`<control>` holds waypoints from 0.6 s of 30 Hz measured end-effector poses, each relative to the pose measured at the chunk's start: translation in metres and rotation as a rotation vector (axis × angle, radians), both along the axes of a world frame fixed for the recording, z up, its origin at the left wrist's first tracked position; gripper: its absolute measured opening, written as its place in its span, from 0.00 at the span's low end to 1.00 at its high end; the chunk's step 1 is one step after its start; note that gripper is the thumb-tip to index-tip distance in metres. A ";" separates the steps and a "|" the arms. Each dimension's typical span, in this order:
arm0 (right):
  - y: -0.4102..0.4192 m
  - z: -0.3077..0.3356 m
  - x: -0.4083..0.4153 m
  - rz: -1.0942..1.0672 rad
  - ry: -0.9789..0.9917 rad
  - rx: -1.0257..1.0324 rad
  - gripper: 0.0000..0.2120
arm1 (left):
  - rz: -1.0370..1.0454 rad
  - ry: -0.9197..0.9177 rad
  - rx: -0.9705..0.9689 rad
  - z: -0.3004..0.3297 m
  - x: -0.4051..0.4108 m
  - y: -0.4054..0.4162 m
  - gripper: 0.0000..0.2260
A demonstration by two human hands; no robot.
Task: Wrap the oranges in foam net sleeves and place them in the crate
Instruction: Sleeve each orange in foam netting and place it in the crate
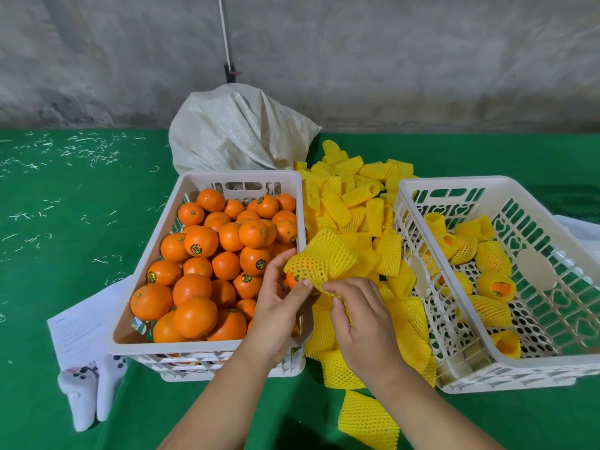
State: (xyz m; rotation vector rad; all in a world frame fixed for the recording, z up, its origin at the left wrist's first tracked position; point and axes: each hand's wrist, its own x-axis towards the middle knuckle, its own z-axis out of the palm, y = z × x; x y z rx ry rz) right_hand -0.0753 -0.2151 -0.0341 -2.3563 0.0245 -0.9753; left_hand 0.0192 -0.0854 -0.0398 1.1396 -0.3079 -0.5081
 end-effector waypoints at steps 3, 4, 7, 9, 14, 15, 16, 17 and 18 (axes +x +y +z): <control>-0.004 0.001 0.007 -0.036 0.091 0.168 0.17 | -0.077 0.000 0.017 0.001 -0.001 0.001 0.26; -0.005 0.001 0.010 -0.043 0.124 0.199 0.19 | -0.125 0.001 0.029 0.000 0.000 0.002 0.28; -0.012 0.003 0.014 -0.045 0.167 0.176 0.22 | -0.218 -0.069 0.109 -0.001 0.003 0.004 0.33; -0.017 0.008 0.015 -0.059 0.176 0.164 0.22 | -0.214 -0.133 0.115 0.001 0.000 0.002 0.31; -0.009 0.014 0.002 -0.012 0.100 0.047 0.18 | 0.038 -0.107 0.112 0.000 -0.006 -0.005 0.22; -0.003 0.012 0.000 0.011 0.084 0.024 0.17 | 0.083 -0.112 0.120 0.000 -0.007 -0.006 0.21; 0.002 0.010 -0.002 0.011 0.075 0.036 0.18 | 0.106 -0.115 0.125 0.000 -0.008 -0.007 0.19; 0.005 0.009 -0.002 -0.017 0.072 0.086 0.18 | 0.108 -0.103 0.126 0.002 -0.009 -0.008 0.18; 0.007 0.009 0.000 -0.062 0.073 0.166 0.18 | 0.101 -0.101 0.144 0.002 -0.011 -0.009 0.16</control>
